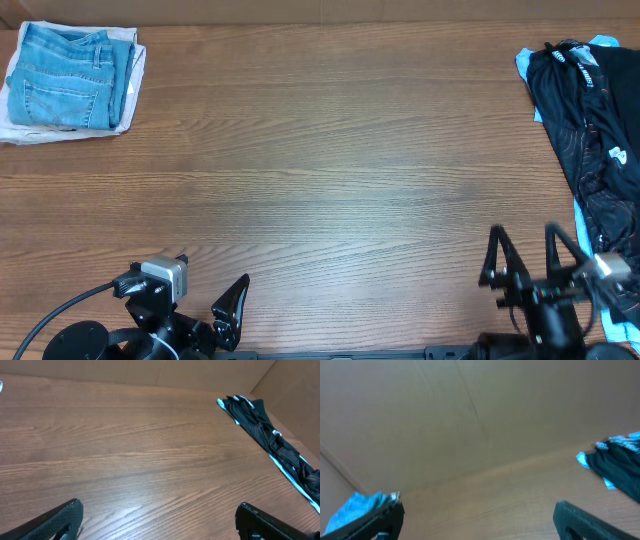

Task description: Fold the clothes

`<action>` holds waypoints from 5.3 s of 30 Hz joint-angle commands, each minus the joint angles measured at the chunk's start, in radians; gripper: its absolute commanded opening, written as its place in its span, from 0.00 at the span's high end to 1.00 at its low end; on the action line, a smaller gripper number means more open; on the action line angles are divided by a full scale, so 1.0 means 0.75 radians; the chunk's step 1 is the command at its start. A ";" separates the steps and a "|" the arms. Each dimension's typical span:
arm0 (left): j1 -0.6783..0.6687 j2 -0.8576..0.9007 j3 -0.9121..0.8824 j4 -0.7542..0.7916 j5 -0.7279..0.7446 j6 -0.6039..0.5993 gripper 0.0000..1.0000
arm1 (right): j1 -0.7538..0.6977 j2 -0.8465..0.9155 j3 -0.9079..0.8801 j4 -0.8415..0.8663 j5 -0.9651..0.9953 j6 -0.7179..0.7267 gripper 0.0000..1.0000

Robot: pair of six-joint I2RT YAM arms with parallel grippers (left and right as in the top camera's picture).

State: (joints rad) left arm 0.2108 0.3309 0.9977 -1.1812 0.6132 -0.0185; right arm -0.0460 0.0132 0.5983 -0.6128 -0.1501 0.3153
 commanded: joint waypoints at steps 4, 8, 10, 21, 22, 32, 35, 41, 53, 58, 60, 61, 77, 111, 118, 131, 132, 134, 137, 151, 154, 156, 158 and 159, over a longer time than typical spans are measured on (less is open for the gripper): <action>-0.005 0.001 -0.011 0.001 0.006 0.025 0.00 | 0.077 -0.012 -0.344 0.419 0.061 -0.012 0.00; -0.005 0.001 -0.010 0.001 0.007 0.025 0.00 | 0.100 -0.013 -0.549 0.670 0.054 -0.030 0.00; -0.005 0.001 -0.011 0.001 0.006 0.025 0.00 | 0.105 -0.013 -0.647 0.794 0.027 -0.084 0.00; -0.005 0.001 -0.010 0.001 0.006 0.025 0.00 | 0.105 -0.013 -0.787 0.905 0.019 -0.237 0.00; -0.005 0.001 -0.011 0.001 0.006 0.025 0.00 | 0.105 -0.013 -0.787 0.900 0.019 -0.254 0.00; -0.005 0.001 -0.010 0.001 0.007 0.025 0.00 | 0.105 -0.013 -0.787 0.714 0.084 -0.257 0.00; -0.005 0.001 -0.011 0.001 0.006 0.025 0.00 | 0.105 -0.013 -0.787 0.715 0.089 -0.257 0.00; -0.005 0.001 -0.011 0.001 0.007 0.025 0.00 | 0.105 -0.012 -0.787 0.715 0.090 -0.257 0.00; -0.005 0.001 -0.010 0.001 0.007 0.025 0.00 | 0.105 -0.012 -0.787 0.715 0.090 -0.257 0.00; -0.005 0.001 -0.011 0.001 0.006 0.025 0.00 | 0.105 -0.012 -0.787 0.715 0.090 -0.257 0.00; -0.005 0.001 -0.010 0.001 0.006 0.025 0.00 | 0.105 -0.012 -0.787 0.715 0.090 -0.257 0.00; -0.005 0.001 -0.010 0.001 0.007 0.025 0.00 | 0.105 -0.012 -0.787 0.715 0.090 -0.257 0.00; -0.071 -0.021 -0.218 0.267 -0.129 -0.060 0.00 | 0.105 -0.012 -0.787 0.715 0.090 -0.257 0.00; -0.260 -0.437 -1.324 1.594 -0.624 -0.152 0.00 | 0.105 -0.012 -0.787 0.715 0.090 -0.257 0.00; -0.212 -0.437 -1.324 1.520 -0.623 -0.025 0.00 | 0.105 -0.012 -0.787 0.715 0.090 -0.257 0.00; -0.212 -0.435 -1.324 1.488 -0.644 0.041 0.00 | 0.105 -0.012 -0.787 0.715 0.090 -0.257 0.00; -0.212 -0.435 -1.324 1.488 -0.644 0.041 0.00 | 0.105 -0.012 -0.787 0.715 0.090 -0.257 0.00; -0.212 -0.435 -1.324 1.488 -0.644 0.041 0.00 | 0.105 -0.012 -0.787 0.715 0.090 -0.257 0.00; -0.212 -0.435 -1.324 1.488 -0.644 0.041 0.00 | 0.105 -0.012 -0.787 0.715 0.090 -0.257 0.00; -0.212 -0.435 -1.324 1.488 -0.644 0.041 0.00 | 0.105 -0.012 -0.787 0.715 0.090 -0.257 0.00; -0.212 -0.435 -1.324 1.488 -0.644 0.041 0.00 | 0.105 -0.012 -0.787 0.715 0.090 -0.257 0.00; -0.212 -0.435 -1.324 1.488 -0.644 0.041 0.00 | 0.105 -0.012 -0.787 0.715 0.090 -0.257 0.00; -0.212 -0.435 -1.324 1.488 -0.644 0.041 0.00 | 0.105 -0.012 -0.787 0.715 0.090 -0.257 0.00; -0.212 -0.435 -1.324 1.488 -0.644 0.041 0.00 | 0.105 -0.012 -0.787 0.715 0.090 -0.257 0.00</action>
State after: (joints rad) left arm 0.0467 0.0158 0.0116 -0.0654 0.1444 -0.0143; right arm 0.0273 0.0128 0.0185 -0.0803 -0.0959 0.1299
